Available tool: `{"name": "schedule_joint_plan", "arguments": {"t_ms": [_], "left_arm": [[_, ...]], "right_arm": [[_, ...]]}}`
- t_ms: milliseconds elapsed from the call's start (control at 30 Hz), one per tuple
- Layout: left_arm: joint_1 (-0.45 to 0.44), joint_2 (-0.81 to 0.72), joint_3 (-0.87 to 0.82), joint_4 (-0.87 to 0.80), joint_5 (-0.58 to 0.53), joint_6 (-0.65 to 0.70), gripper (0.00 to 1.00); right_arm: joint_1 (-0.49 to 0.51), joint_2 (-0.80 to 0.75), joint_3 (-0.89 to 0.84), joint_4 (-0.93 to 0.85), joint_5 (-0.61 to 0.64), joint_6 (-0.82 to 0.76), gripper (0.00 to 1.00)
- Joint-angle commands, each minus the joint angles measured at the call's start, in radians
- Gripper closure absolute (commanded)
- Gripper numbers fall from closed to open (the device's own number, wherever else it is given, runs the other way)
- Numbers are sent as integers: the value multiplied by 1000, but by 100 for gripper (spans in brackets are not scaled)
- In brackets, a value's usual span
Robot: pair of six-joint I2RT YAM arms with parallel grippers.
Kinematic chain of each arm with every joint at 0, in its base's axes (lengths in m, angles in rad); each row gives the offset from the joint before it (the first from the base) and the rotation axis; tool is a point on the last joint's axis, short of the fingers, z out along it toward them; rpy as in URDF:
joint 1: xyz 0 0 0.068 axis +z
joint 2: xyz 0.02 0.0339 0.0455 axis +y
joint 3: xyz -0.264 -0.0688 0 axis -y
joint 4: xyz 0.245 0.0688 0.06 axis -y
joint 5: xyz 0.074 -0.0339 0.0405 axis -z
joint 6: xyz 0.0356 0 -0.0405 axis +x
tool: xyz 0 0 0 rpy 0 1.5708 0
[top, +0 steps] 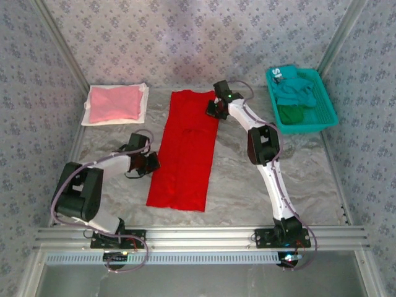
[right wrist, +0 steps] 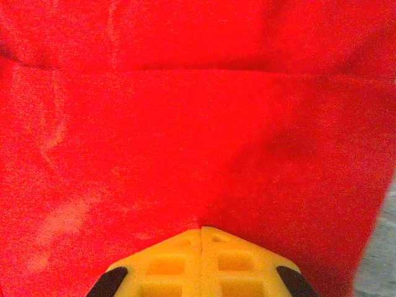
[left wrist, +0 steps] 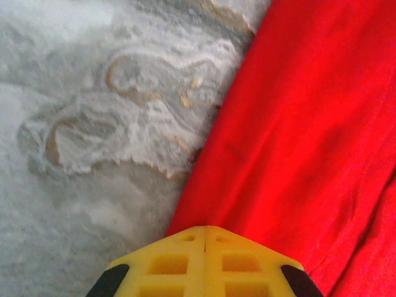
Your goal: Fold and stack the t-shirts
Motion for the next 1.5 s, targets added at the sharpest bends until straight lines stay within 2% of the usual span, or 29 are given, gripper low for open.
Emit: {"name": "schedule_joint_plan", "arguments": {"t_ms": [0, 100, 233, 433, 567, 800, 1000, 1167, 1300, 1400, 1467], "left_arm": [[1, -67, 2, -49, -48, -26, 100], [15, -109, 47, -96, -93, 5, 100], [22, -135, 121, -114, -165, 48, 100], [35, 12, 245, -86, -137, 96, 100], [18, 141, 325, -69, -85, 129, 100], [-20, 219, 379, -42, -58, 117, 100], [-39, 175, 331, -5, -56, 70, 100], [-39, 21, 252, -23, -68, 32, 100], [-39, -145, 174, -101, -88, 35, 100], [-32, -261, 83, -151, -50, 11, 90], [-29, -316, 20, -184, -6, 2, 89]], "right_arm": [[-25, -26, 47, -53, -29, 6, 92], [-33, -116, 19, -102, -46, -30, 82], [-16, -319, -221, -60, 20, -91, 76], [69, -517, -571, 15, 134, -96, 77], [103, -550, -678, 74, 164, -85, 81], [132, -427, -535, -21, 194, -117, 86], [117, -261, -357, -102, 205, -103, 86], [95, -127, -181, -213, 216, -98, 86], [57, -48, -79, -253, 209, -98, 86], [24, 3, -4, -251, 198, -97, 87], [6, 46, 79, -272, 182, -99, 87]]}}
